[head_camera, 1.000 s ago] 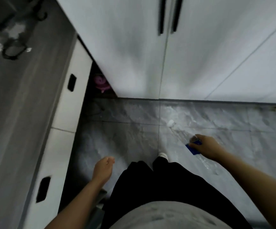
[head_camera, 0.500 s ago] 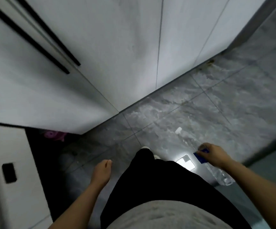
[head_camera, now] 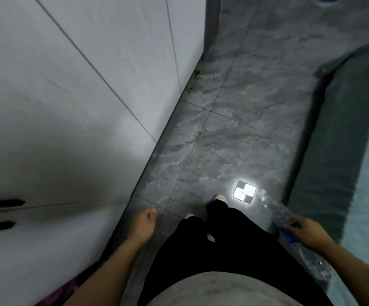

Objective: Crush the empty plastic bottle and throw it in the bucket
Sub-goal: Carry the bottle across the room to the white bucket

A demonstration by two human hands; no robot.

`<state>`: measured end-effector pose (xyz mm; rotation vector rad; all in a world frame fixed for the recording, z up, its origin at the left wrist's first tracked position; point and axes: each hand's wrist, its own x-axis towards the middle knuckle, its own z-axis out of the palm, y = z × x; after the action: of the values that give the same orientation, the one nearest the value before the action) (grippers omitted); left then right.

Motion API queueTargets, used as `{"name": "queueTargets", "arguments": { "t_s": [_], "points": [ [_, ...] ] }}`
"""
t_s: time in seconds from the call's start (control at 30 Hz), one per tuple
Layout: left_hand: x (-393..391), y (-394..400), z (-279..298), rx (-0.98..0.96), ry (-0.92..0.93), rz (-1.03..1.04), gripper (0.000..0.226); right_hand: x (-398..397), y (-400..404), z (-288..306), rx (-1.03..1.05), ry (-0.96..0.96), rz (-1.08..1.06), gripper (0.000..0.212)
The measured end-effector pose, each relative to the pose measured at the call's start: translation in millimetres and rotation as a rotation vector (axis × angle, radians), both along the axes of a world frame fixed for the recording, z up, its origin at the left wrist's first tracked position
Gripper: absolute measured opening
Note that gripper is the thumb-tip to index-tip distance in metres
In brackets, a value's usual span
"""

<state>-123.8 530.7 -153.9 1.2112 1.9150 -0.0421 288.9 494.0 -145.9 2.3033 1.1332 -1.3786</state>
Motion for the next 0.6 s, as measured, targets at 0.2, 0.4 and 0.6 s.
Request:
{"name": "queueTargets", "arguments": {
  "t_s": [0.2, 0.4, 0.6],
  "points": [
    [45.8, 66.2, -3.7, -0.004, 0.028, -0.195, 0.035, 39.1, -5.9, -5.1, 0.005, -0.015, -0.190, 0.019],
    [73.7, 103.3, -6.2, -0.030, 0.055, -0.256, 0.037, 67.9, 36.7, -0.2, 0.069, 0.009, -0.302, 0.018],
    [88.2, 150.1, -5.7, -0.050, 0.036, -0.276, 0.047, 91.7, 97.7, 3.6, 0.134, 0.076, -0.434, 0.026]
  ]
}}
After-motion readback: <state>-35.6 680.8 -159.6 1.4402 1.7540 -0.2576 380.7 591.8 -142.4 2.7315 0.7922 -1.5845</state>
